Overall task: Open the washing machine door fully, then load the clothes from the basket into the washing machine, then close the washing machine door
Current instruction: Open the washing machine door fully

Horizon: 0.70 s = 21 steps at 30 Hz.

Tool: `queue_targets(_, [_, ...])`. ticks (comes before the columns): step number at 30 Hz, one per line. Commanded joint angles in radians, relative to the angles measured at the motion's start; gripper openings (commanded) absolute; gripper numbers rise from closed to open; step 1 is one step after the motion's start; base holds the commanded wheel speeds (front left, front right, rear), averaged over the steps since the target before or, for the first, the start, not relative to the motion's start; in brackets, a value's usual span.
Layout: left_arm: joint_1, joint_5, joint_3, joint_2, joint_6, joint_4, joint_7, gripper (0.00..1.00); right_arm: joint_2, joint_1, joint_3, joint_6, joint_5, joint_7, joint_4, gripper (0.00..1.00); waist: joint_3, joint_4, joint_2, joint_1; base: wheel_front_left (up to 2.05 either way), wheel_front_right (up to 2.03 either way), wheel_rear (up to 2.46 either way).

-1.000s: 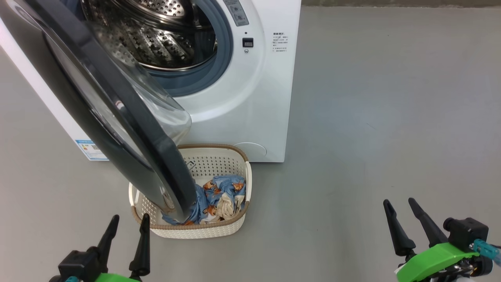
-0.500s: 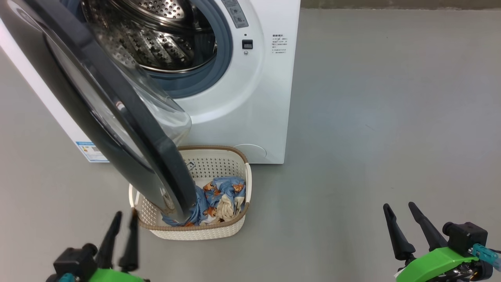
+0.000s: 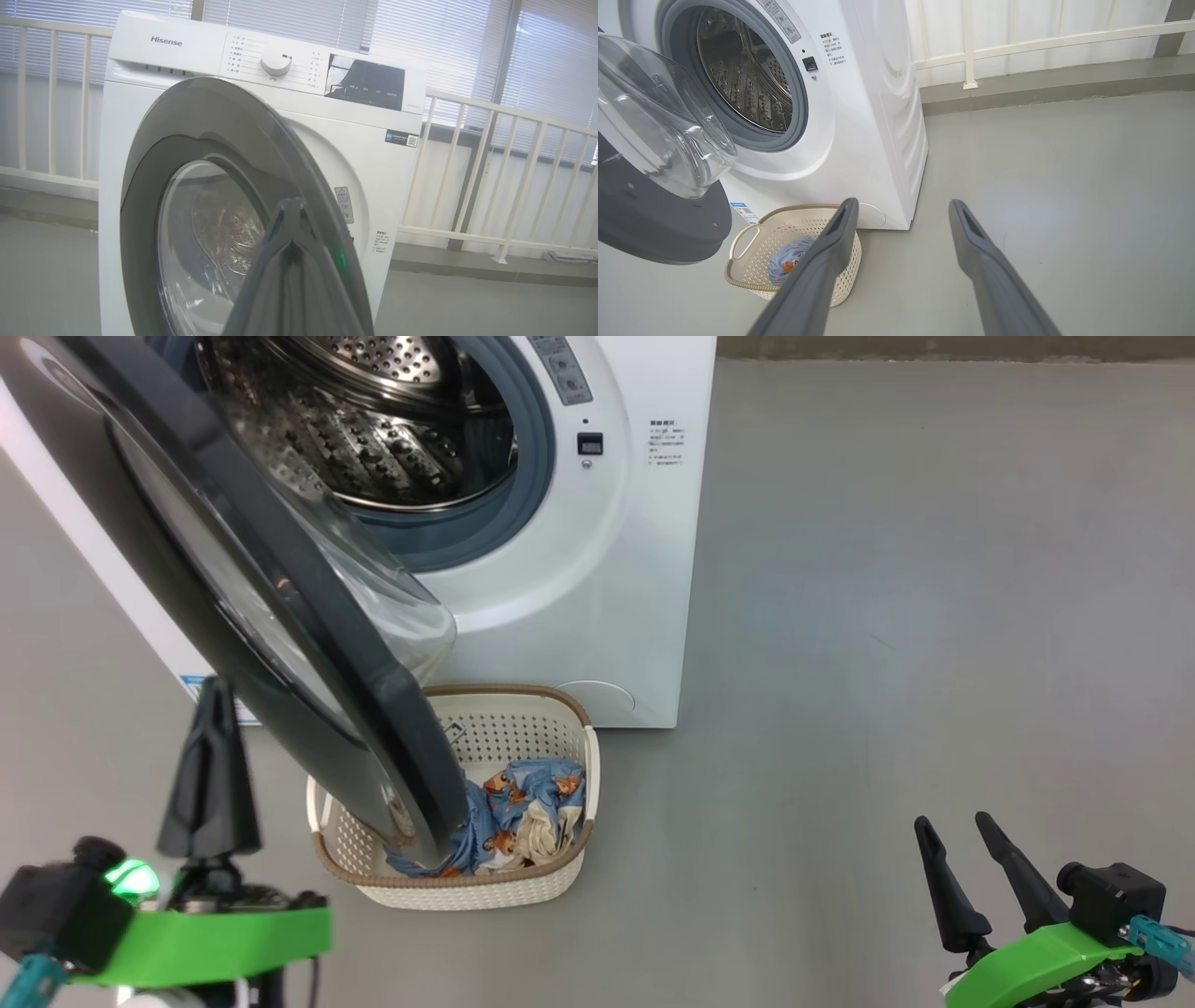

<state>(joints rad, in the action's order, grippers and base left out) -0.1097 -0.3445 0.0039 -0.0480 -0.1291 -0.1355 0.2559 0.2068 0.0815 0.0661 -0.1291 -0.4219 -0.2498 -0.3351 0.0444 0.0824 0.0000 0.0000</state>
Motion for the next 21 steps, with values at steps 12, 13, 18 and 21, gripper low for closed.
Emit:
queue_targets(12, [-0.066,-0.009,-0.259,-0.003,-0.002,-0.054,0.006,0.0,-0.003,0.008,0.03,-0.002,0.033,-0.012,0.041,1.0,0.02,-0.028,0.0,0.0,0.0,0.0,0.0])
queue_targets(13, [-0.076,-0.021,-0.274,-0.003,-0.002,-0.033,0.006,0.0,-0.003,0.011,0.03,-0.002,0.038,-0.012,0.042,1.0,0.023,-0.03,0.0,0.0,0.0,0.0,0.0])
queue_targets(18, [-0.127,-0.065,-0.308,-0.002,-0.002,0.098,0.006,0.0,-0.007,0.022,0.03,-0.002,0.057,-0.012,0.051,1.0,0.041,-0.039,0.0,0.0,0.0,0.0,0.0])
queue_targets(21, [-0.155,-0.087,-0.315,-0.002,-0.002,0.168,0.006,0.0,-0.008,0.027,0.026,-0.002,0.064,-0.012,0.054,1.0,0.049,-0.041,0.0,0.0,0.0,0.0,0.0])
